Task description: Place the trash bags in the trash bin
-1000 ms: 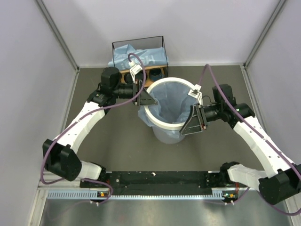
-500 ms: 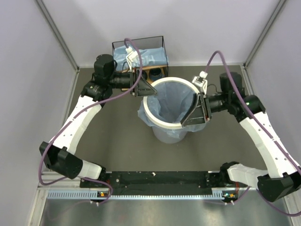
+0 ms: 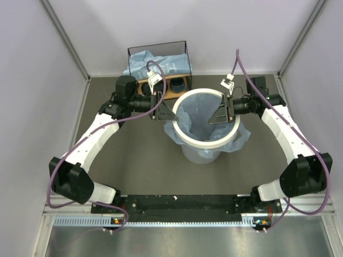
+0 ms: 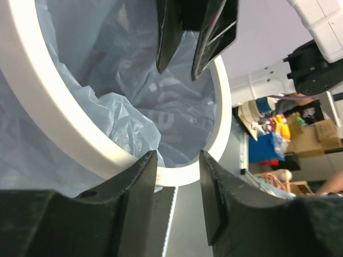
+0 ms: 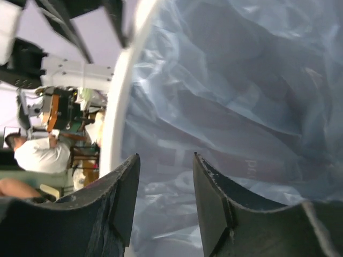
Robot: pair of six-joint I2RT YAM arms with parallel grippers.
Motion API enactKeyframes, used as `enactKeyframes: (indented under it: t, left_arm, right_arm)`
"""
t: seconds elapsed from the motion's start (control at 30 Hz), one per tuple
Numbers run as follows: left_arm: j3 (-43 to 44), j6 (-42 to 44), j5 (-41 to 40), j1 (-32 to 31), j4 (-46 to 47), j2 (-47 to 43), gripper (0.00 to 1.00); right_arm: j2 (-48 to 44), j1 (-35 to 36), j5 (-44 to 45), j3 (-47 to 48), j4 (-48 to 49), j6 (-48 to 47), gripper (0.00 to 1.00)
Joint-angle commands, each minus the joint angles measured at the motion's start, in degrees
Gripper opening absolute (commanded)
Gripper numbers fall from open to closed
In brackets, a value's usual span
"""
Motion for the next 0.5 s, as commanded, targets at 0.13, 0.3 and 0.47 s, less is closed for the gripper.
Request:
enactKeyframes:
  t: [0.13,0.3,0.47]
  left_arm:
    - [0.0,7.7,-4.8,1.7,-8.7,2.1,0.44]
    - [5.1,6.9,-0.9,1.6,-6.5,0.5,0.48]
    - [11.4,12.4,-3.0,1.9,-8.1,-0.3,0.65]
  right_arm:
    - [0.4,-0.6,4.7,-0.4,-1.8,-4.5,0.44]
    - [-1.0,-0.1,1.3,4.7,-1.8,-2.8,0.49]
    - [-4.1,-0.1,3.9,14.6,-2.2,-0.8,0.59]
